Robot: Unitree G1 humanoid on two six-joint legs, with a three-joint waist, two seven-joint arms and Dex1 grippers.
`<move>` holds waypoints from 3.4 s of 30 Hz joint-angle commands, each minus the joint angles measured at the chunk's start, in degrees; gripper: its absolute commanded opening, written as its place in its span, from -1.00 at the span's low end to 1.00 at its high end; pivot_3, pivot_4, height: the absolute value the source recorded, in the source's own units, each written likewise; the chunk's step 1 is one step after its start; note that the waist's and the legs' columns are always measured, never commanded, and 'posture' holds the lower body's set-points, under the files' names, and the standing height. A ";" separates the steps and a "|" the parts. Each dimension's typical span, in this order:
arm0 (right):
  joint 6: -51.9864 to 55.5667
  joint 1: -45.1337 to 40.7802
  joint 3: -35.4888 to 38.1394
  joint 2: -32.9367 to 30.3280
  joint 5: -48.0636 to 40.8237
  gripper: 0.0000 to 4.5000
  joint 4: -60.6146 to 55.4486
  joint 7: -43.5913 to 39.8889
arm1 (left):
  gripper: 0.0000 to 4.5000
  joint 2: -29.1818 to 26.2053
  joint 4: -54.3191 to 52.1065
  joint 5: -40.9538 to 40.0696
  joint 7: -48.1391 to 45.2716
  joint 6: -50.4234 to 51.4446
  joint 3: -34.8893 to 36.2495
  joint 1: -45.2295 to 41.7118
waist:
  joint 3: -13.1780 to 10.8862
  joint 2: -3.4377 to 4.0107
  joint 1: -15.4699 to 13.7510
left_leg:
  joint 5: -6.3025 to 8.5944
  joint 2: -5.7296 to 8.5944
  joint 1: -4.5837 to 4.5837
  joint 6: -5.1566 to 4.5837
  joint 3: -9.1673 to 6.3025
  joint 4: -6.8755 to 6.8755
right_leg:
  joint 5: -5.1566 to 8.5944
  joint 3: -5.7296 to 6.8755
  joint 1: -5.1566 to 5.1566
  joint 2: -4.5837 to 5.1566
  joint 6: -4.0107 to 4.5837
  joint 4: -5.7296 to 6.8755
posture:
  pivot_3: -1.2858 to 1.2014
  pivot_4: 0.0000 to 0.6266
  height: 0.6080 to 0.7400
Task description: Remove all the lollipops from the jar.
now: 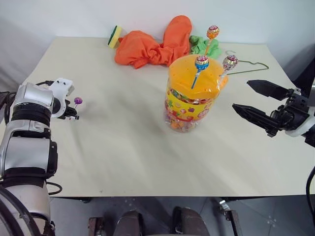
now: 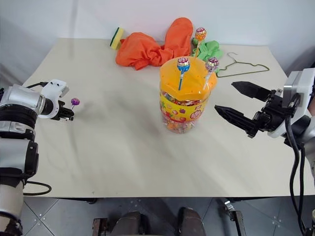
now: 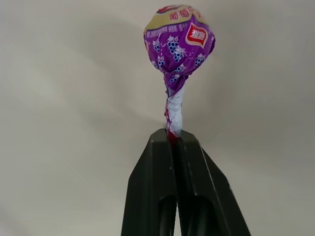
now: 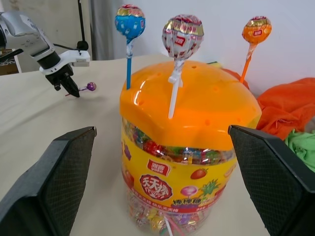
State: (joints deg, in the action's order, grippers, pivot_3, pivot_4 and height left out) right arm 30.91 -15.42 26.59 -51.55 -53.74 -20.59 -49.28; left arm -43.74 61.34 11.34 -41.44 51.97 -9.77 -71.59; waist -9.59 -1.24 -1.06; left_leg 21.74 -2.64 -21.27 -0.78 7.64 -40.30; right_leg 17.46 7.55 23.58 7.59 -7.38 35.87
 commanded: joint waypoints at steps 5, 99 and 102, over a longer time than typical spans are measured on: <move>-0.96 1.44 2.92 0.40 0.04 1.00 -2.14 -1.25 | 0.04 -3.88 -12.53 0.00 -9.94 7.42 -3.80 1.41 | 0.00 -0.01 -0.07 | 0.00 0.00 -0.01 0.00 0.01 -0.01 | 0.00 0.01 0.01 0.00 0.00 0.01 | 0.03 -0.52 1.00; -0.85 11.93 14.09 -1.96 -5.98 1.00 -7.23 4.50 | -0.99 -5.26 -38.70 -11.13 -18.15 11.98 -2.27 10.74 | -0.26 0.28 -0.44 | 0.06 -0.03 -0.23 -0.10 -0.23 -0.54 | -0.01 0.03 -0.03 0.01 -0.02 0.11 | 0.03 -0.52 1.00; -0.80 10.43 12.86 -2.04 -5.42 1.00 -6.11 3.54 | -0.99 -9.30 -41.88 -11.36 -18.73 16.03 -4.28 14.50 | -0.26 0.28 -0.85 | 0.06 -0.02 -0.23 -0.10 -0.27 -0.62 | -0.01 0.03 -0.11 0.03 -0.02 0.11 | 0.03 -0.52 1.00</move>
State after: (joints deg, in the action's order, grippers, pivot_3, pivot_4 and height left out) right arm 30.34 -4.18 38.91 -52.43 -59.29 -26.74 -44.99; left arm -51.18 22.74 0.20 -59.50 65.89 -12.84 -57.80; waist -9.85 -0.96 -1.91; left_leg 21.81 -2.66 -21.50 -0.88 7.37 -40.94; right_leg 17.45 7.58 23.46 7.63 -7.40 35.98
